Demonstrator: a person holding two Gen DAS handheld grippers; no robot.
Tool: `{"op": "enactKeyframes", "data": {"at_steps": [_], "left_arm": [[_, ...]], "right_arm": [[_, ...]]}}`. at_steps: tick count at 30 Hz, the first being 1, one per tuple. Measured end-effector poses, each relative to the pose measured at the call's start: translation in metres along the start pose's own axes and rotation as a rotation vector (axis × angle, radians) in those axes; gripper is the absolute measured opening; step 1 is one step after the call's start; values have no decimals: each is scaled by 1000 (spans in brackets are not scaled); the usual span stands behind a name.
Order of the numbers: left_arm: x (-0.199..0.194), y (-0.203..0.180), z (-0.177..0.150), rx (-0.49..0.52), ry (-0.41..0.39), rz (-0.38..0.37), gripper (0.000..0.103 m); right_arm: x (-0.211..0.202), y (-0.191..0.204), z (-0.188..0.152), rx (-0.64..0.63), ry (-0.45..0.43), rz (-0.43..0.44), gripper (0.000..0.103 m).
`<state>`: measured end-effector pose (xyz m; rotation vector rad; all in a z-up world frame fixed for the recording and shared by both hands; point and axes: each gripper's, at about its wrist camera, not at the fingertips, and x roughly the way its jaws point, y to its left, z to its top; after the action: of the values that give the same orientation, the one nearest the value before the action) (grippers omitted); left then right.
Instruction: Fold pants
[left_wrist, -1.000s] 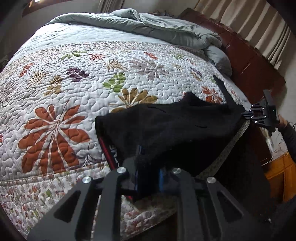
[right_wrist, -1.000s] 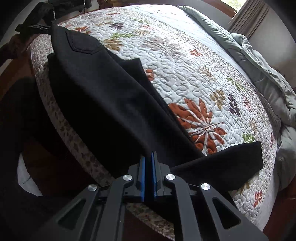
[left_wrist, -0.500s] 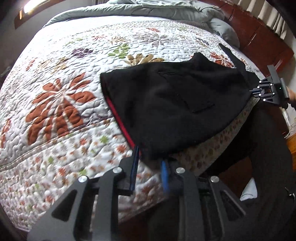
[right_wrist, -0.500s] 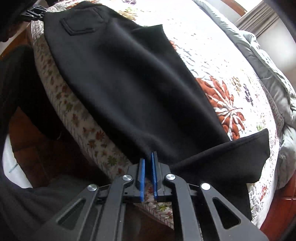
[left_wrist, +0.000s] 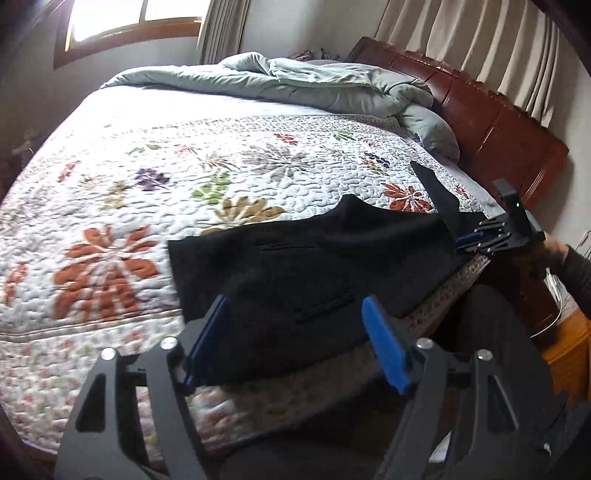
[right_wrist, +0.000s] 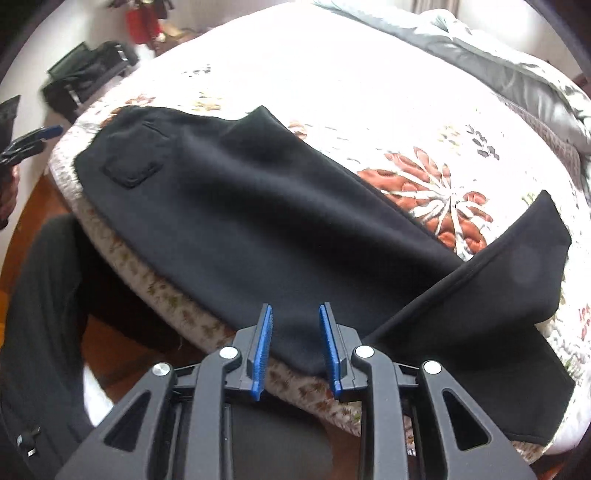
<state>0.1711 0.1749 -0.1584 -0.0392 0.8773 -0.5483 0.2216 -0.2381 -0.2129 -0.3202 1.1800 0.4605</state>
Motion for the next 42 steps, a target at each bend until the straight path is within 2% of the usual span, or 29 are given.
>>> {"op": "enactKeyframes", "data": {"at_steps": [4, 7, 10, 14, 17, 20, 23, 24, 26, 27, 29, 32, 35, 38, 42], "left_arm": [[54, -14, -1, -82, 57, -40, 75], [82, -27, -3, -104, 90, -63, 75], [100, -50, 5, -82, 70, -84, 80], [122, -88, 11, -27, 43, -90, 81], [133, -119, 8, 63, 17, -60, 81], [149, -135, 0, 109, 35, -28, 81], [164, -139, -9, 129, 86, -11, 81], [170, -139, -12, 134, 104, -6, 84], [177, -143, -19, 171, 110, 22, 86], [179, -147, -21, 197, 110, 36, 90], [183, -155, -26, 253, 111, 75, 91], [184, -153, -31, 258, 105, 80, 93], [186, -151, -30, 252, 106, 70, 95], [187, -151, -31, 257, 106, 69, 96], [186, -155, -28, 252, 101, 66, 96]], "right_arm": [[25, -3, -12, 16, 55, -44, 27], [30, -5, -26, 19, 44, -47, 27], [28, -6, -28, 26, 42, -38, 27], [27, -4, -24, -7, 61, -51, 27], [22, -12, -24, 12, 83, -24, 28], [4, -32, -14, 72, 84, 27, 28], [-24, -72, 5, 139, 28, -4, 35], [-35, -97, 18, 194, 4, -43, 38], [-47, -149, 45, 310, -17, -165, 46], [-51, -186, 62, 398, -24, -255, 48], [-49, -240, 88, 513, -22, -321, 49], [-24, -313, 128, 644, 32, -358, 49], [12, -345, 149, 722, 85, -372, 49], [42, -363, 162, 745, 129, -425, 49], [77, -367, 166, 744, 183, -463, 49]]}}
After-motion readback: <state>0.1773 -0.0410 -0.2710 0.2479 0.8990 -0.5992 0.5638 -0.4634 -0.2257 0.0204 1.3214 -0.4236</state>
